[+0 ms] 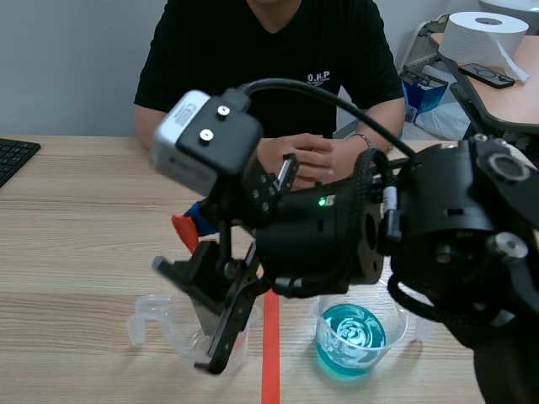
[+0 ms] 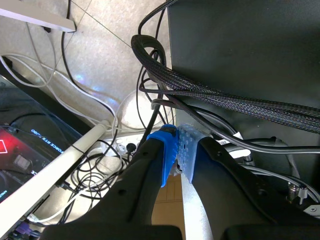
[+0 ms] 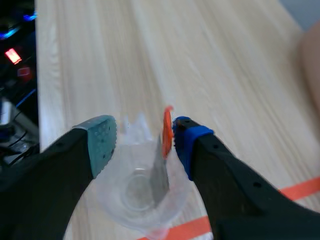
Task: Do the redox reaction experiment.
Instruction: 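Put the plate into the left beaker, then return to the home posture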
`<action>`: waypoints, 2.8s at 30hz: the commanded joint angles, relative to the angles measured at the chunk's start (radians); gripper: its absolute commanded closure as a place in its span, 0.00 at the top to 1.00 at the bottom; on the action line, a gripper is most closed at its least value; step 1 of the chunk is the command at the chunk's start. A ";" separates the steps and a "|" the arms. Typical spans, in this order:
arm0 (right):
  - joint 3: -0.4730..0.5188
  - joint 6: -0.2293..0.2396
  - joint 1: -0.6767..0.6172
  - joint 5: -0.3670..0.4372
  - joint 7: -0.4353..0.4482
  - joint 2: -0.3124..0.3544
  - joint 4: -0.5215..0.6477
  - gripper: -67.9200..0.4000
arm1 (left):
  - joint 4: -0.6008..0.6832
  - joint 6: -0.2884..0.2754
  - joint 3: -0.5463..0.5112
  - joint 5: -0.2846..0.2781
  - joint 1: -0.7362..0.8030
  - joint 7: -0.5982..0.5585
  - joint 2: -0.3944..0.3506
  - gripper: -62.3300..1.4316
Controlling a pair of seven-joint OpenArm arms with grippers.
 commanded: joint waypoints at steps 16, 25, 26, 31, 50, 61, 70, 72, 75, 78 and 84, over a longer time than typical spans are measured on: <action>-0.137 0.011 0.007 0.047 0.042 0.002 0.010 1.00 | 0.013 -0.002 0.001 -0.003 0.011 -0.006 -0.001 0.07; -0.129 -0.111 -0.040 0.031 0.168 0.046 0.095 1.00 | 0.013 -0.002 0.001 -0.003 0.010 -0.006 -0.001 0.07; -0.120 -0.129 -0.057 0.023 0.186 0.057 0.112 1.00 | 0.013 -0.002 0.001 -0.003 0.010 -0.006 -0.001 0.07; -0.048 -0.222 -0.168 -0.032 0.277 0.123 0.199 1.00 | 0.013 -0.002 0.001 -0.003 0.011 -0.006 0.000 0.07; 0.459 -0.309 -0.701 -0.039 0.390 0.266 0.503 1.00 | 0.013 -0.002 0.001 -0.003 0.010 -0.006 -0.001 0.07; 0.591 -0.309 -0.789 -0.032 0.392 0.266 0.505 1.00 | 0.013 -0.002 0.001 -0.003 0.010 -0.006 -0.001 0.07; 0.591 -0.316 -0.789 -0.032 0.356 0.265 0.505 1.00 | 0.013 -0.002 0.001 -0.003 0.010 -0.006 -0.001 0.07; 0.591 -0.316 -0.789 -0.032 0.348 0.265 0.505 1.00 | 0.013 -0.002 0.001 -0.003 0.010 -0.006 -0.001 0.07; 0.591 -0.316 -0.789 -0.033 0.338 0.265 0.505 1.00 | 0.013 -0.002 0.001 -0.003 0.010 -0.006 -0.001 0.07; 0.591 -0.316 -0.789 -0.036 0.338 0.265 0.505 1.00 | 0.013 -0.002 0.001 -0.003 0.010 -0.006 -0.001 0.07; 0.591 -0.317 -0.789 -0.036 0.329 0.265 0.505 1.00 | 0.013 -0.002 0.001 -0.003 0.010 -0.006 -0.001 0.07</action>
